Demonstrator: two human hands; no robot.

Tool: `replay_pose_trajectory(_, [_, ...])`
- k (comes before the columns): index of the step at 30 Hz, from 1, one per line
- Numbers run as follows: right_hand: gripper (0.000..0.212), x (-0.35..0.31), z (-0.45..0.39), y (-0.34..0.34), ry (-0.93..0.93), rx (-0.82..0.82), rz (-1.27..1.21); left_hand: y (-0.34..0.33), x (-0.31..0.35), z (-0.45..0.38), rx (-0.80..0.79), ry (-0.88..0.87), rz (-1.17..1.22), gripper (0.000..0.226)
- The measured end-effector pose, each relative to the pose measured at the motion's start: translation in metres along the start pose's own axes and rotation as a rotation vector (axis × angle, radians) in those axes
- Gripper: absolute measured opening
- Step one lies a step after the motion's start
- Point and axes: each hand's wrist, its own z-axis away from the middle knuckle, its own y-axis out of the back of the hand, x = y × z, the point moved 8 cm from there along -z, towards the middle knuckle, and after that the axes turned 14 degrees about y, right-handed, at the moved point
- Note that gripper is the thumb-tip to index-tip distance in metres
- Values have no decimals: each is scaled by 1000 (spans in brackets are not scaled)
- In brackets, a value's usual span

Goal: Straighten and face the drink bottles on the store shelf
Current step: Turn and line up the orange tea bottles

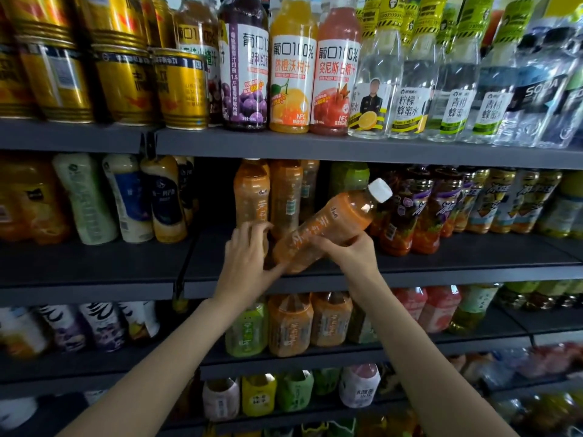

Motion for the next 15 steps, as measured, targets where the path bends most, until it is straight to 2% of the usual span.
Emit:
replay_pose_trajectory(2, [58, -6, -18, 13, 74, 21, 245, 6, -25, -12, 42, 193, 121, 68])
replay_pose_trajectory(4, [61, -6, -34, 21, 104, 38, 406, 5, -42, -24, 39, 312, 176, 71])
replay_pose_trajectory(10, [64, 15, -77, 8, 68, 25, 544, -21, -59, -60, -56, 582, 447, 76])
replay_pose_trajectory(15, [60, 29, -106, -24, 100, -2, 577, -28, -65, -69, -130, 609, 451, 67])
